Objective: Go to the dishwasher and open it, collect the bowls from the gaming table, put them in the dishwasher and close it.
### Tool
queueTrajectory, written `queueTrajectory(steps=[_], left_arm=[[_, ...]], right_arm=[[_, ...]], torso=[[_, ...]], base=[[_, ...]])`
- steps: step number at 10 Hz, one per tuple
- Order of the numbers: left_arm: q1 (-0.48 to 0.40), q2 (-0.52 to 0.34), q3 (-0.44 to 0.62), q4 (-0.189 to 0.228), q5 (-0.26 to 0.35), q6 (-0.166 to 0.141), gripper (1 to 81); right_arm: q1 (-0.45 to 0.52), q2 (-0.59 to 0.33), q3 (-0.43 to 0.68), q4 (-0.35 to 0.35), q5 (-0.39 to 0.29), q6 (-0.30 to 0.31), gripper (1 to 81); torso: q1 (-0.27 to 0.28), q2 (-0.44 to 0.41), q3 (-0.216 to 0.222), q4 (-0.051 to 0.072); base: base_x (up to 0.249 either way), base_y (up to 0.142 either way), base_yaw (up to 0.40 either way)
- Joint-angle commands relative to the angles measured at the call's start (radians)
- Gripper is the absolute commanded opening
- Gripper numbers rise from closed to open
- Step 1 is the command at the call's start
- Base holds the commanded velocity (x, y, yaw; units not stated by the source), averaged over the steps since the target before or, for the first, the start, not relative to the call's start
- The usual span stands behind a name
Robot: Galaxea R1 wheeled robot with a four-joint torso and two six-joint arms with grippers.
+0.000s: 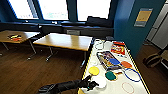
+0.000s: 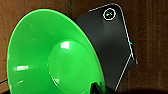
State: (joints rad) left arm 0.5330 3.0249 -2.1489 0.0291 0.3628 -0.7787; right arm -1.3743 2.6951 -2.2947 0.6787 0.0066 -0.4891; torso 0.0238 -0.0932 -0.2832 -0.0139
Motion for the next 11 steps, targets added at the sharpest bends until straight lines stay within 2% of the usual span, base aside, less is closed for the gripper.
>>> queueTrajectory(steps=[1,4,5,6,7,8,10,11], left_arm=[[-0.143,0.013,0.015,0.005,0.019,0.004,81.1],[-0.135,0.014,0.011,0.005,-0.011,0.01,81.1],[-0.135,0.017,0.009,0.002,-0.028,0.001,81.1],[-0.132,0.022,0.003,-0.009,-0.031,-0.022,81.1],[-0.126,0.026,-0.012,-0.008,-0.056,-0.083,81.1],[-0.118,0.026,-0.028,-0.008,-0.064,-0.111,81.1],[-0.103,0.026,-0.058,-0.008,-0.065,-0.139,81.1],[-0.09,0.026,-0.066,-0.006,-0.065,-0.14,81.1]], right_arm=[[0.04,-0.016,-0.009,-0.004,-0.083,-0.002,1.0],[0.04,-0.005,-0.029,-0.004,-0.092,-0.002,1.0],[0.039,-0.004,-0.034,-0.002,-0.092,-0.002,1.0],[0.039,-0.004,-0.034,0.001,-0.094,-0.002,1.0],[0.04,-0.002,-0.035,0.001,-0.094,-0.002,1.0],[0.039,-0.001,-0.035,0.002,-0.094,-0.002,1.0],[0.04,0.004,-0.044,0.002,-0.094,-0.002,1.0],[0.039,0.007,-0.048,0.002,-0.094,-0.002,1.0]], torso=[[0.0,0.0,0.0,0.0],[0.0,0.0,0.0,0.0],[0.0,0.0,0.0,0.0],[0.0,0.0,0.0,0.0],[0.0,0.0,0.0,0.0],[0.0,0.0,0.0,0.0],[0.0,0.0,0.0,0.0],[0.0,0.0,0.0,0.0]], base=[[0.0,0.0,0.0],[0.0,0.0,0.0],[0.0,0.0,0.0],[0.0,0.0,0.0],[0.0,0.0,0.0],[0.0,0.0,0.0],[0.0,0.0,0.0],[0.0,0.0,0.0]])
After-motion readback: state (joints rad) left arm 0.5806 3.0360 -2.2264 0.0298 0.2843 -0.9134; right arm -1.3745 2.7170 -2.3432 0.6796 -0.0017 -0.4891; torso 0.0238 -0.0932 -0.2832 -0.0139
